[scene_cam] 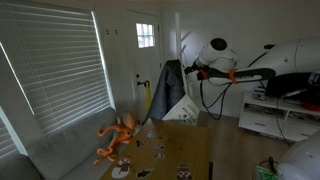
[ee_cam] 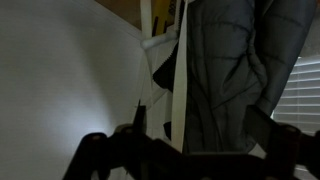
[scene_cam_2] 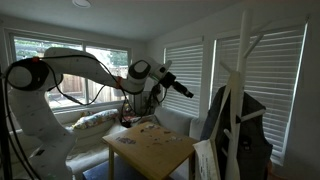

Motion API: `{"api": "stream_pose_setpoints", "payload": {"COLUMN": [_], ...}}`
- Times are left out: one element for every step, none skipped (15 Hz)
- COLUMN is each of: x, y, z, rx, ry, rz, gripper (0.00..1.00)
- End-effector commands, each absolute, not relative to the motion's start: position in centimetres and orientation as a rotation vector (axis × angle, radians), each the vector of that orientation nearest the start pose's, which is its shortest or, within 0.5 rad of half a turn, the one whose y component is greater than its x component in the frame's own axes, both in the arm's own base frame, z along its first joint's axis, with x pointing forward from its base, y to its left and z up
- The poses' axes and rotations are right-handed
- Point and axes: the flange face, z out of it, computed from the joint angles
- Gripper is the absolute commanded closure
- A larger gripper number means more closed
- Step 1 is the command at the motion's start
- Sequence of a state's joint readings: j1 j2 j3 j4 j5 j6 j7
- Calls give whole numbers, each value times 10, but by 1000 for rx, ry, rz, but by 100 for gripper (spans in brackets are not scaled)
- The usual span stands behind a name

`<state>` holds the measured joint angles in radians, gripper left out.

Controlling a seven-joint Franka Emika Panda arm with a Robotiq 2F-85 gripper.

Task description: Move the tote bag to two different stocks on the coat hanger

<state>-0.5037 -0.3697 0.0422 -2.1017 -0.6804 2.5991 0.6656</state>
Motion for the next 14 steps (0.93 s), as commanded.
{"api": "stream_pose_setpoints", "payload": {"x": [452, 454, 454, 454, 454, 457, 461, 463, 467, 469, 474, 477, 481, 485], "y": [-207, -208, -208, -208, -208, -212, -218, -222, -227, -231, -236, -239, -245, -249], "z": [672, 672, 673, 673, 673, 673, 671, 669, 667, 665, 663, 661, 660, 659], "rx": [-3072, -3070, -3068, -3068, -3067, -3059, -3052, -3051, -3051, -3055, -3059, -3065, -3074, -3082], "ry": [1112, 1115, 1116, 1116, 1117, 1131, 1133, 1140, 1118, 1107, 1090, 1084, 1080, 1084], "rz": [-1575, -1576, -1577, -1577, -1578, -1607, -1597, -1589, -1583, -1571, -1559, -1552, -1547, -1547], "gripper": [0, 0, 0, 0, 0, 0, 0, 0, 0, 0, 0, 0, 0, 0]}}
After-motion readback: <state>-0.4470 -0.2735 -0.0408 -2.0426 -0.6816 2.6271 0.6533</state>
